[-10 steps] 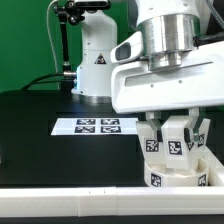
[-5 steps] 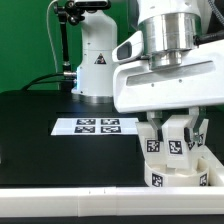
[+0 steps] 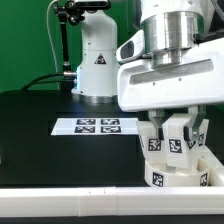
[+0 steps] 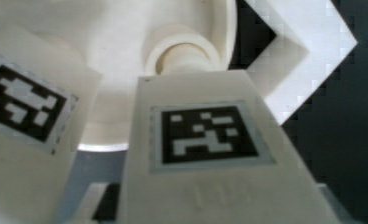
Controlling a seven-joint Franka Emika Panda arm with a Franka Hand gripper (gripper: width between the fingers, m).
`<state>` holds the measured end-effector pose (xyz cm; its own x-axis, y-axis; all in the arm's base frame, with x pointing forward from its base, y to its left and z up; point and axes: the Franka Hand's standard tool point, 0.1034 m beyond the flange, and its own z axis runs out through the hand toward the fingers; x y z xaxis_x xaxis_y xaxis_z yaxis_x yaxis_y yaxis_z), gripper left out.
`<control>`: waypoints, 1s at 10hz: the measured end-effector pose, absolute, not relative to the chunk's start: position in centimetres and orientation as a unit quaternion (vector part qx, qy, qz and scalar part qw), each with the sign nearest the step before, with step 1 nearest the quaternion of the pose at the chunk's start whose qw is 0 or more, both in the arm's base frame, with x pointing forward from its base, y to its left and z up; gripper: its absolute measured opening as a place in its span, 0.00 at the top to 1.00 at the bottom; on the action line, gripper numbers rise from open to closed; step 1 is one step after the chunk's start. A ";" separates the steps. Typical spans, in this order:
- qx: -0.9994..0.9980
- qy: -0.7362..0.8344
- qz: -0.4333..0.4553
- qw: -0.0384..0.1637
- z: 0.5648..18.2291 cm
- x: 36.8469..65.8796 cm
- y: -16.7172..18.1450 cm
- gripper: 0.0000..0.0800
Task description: Assemble stool
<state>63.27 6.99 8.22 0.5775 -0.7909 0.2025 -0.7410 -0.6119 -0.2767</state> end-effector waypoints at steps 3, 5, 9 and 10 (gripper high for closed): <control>-0.865 0.469 -0.153 0.086 8.2 63.5 6.6 0.57; -0.825 0.537 -0.150 0.097 8.6 63.8 6.1 0.57; -0.754 0.631 -0.146 0.115 9.0 64.0 5.4 0.57; -0.733 0.654 -0.142 0.120 8.9 63.9 5.2 0.57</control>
Offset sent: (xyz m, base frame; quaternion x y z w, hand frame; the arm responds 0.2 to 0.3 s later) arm 0.0073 0.0112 -0.0044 0.0084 -0.0189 0.2462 0.9690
